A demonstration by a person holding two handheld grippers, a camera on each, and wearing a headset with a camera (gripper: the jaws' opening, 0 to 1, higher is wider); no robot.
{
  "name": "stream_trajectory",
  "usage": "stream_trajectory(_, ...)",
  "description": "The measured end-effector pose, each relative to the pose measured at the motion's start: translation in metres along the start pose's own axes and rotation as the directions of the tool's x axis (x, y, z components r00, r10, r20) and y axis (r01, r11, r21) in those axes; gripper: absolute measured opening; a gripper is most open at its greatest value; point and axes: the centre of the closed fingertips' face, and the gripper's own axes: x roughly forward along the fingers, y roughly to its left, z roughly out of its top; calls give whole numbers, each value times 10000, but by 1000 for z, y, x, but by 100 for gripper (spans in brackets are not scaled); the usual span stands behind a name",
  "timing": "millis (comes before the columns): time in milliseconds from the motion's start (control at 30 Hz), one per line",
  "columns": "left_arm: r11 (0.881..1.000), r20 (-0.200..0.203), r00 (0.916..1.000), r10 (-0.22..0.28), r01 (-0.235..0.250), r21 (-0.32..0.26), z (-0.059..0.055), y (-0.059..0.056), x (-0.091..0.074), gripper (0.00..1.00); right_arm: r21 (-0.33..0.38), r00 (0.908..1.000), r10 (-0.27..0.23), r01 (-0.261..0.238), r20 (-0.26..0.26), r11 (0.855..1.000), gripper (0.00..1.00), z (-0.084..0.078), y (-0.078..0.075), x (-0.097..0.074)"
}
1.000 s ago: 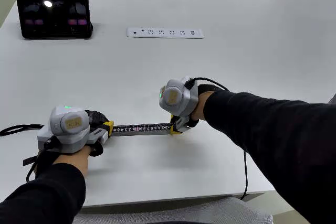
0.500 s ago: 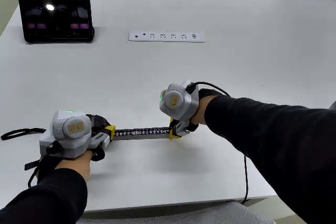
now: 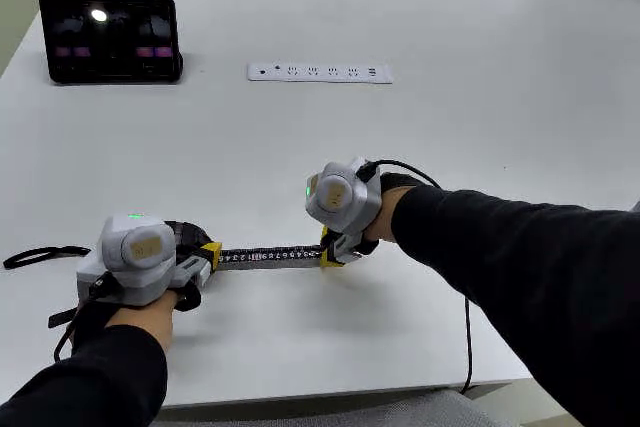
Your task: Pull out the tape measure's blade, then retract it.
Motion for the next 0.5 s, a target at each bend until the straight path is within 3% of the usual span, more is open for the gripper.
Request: stream_trajectory(500, 10000, 6, 10000, -19, 19, -87, -1, -1, -1, 58, 39, 10000, -44, 44, -30, 10000, 11, 8, 2, 2)
